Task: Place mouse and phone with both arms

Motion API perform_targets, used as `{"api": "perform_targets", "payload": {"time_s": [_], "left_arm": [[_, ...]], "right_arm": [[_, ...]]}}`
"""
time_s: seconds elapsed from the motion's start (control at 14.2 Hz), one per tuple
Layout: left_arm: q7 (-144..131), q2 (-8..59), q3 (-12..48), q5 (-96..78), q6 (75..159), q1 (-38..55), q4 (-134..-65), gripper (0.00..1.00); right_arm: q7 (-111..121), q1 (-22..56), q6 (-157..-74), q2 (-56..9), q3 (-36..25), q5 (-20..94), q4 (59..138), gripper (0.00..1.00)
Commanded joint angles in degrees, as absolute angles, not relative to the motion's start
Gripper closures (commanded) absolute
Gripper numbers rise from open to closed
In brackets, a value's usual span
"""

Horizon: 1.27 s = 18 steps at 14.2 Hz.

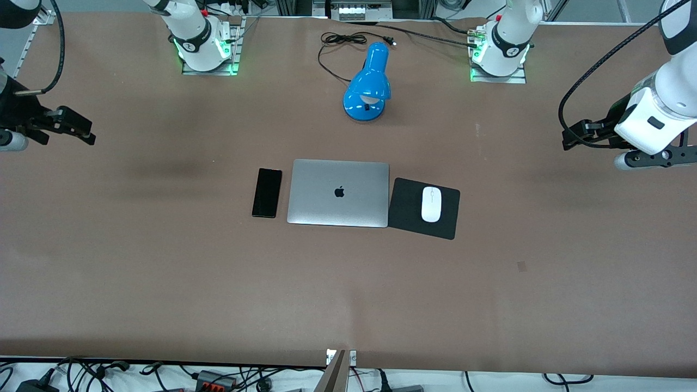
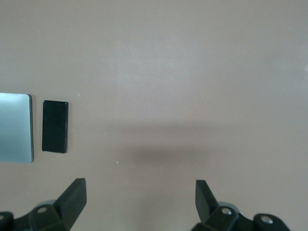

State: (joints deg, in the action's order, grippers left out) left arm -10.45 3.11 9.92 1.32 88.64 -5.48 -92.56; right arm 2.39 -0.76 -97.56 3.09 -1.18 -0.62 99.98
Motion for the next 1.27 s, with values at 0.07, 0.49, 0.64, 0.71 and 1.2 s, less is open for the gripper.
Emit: {"api": "perform_targets", "payload": {"time_s": [0.07, 0.49, 0.64, 0.71, 1.2], "left_arm": [[-9.7, 1.7, 10.7, 1.3, 88.0, -6.0, -93.4, 0.0], [-9.8, 0.5, 3.3, 1.3, 87.4, 2.0, -93.9, 0.0], [-9.7, 0.6, 3.4, 1.3, 87.5, 2.1, -93.7, 0.0], [-9.6, 0.6, 3.4, 1.3, 87.5, 2.1, -93.6, 0.0], [-9.5, 1.0, 3.4, 1.3, 87.5, 1.9, -93.5, 0.0]], "right_arm": [[3.4, -1.0, -96.4, 5.5, -1.1, -0.6, 102.1, 0.0], [3.3, -1.0, -98.0, 5.3, -2.9, 0.2, 101.0, 0.0], [3.3, -0.9, -97.8, 5.4, -2.8, 0.1, 101.1, 0.0], [3.4, -0.8, -97.8, 5.4, -2.6, -0.3, 101.1, 0.0], [3.4, -0.7, -97.1, 5.5, -2.5, -0.4, 101.1, 0.0]]}}
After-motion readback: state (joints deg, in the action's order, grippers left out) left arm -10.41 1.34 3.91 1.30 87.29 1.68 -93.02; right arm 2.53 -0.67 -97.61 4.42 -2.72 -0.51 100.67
